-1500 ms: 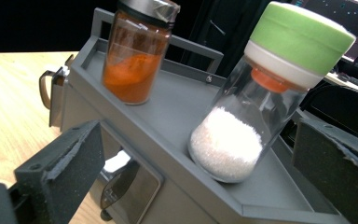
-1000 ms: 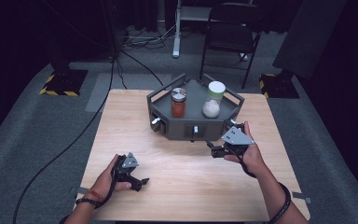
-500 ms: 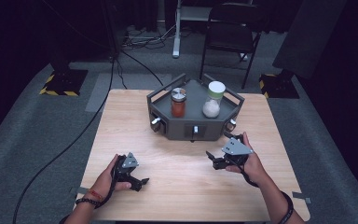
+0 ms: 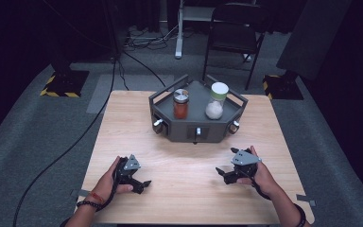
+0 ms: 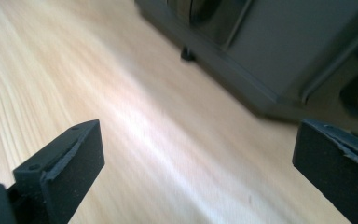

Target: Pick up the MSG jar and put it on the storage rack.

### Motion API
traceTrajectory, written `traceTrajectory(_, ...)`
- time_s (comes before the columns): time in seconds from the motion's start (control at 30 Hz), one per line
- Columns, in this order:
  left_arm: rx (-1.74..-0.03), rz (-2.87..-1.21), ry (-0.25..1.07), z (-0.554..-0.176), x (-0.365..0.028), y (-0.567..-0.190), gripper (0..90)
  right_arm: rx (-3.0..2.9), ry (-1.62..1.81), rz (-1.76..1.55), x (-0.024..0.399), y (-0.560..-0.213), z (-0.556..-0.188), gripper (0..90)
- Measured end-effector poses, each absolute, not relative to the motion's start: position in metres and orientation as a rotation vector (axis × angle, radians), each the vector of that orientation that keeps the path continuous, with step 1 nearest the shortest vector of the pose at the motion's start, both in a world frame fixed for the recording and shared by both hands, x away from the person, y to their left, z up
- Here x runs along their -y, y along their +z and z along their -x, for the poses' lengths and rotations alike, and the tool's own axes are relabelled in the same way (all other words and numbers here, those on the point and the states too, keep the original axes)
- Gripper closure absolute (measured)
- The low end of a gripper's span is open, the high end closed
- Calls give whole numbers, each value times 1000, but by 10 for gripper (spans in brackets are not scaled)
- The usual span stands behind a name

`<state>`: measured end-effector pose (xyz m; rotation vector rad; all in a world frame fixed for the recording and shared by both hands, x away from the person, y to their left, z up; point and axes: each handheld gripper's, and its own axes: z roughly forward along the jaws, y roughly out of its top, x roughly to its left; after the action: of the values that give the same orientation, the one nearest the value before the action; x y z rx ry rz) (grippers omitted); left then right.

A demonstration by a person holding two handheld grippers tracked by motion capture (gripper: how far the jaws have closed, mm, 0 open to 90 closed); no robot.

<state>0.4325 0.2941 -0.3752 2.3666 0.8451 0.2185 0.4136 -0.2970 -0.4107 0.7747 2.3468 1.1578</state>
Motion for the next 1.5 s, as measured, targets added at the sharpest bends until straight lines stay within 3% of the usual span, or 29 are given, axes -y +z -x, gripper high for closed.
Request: traceTrajectory(1.5,-844,-2367,218,-433,-294,-375,1,-2633,1156,-894,351,-421,-442,0)
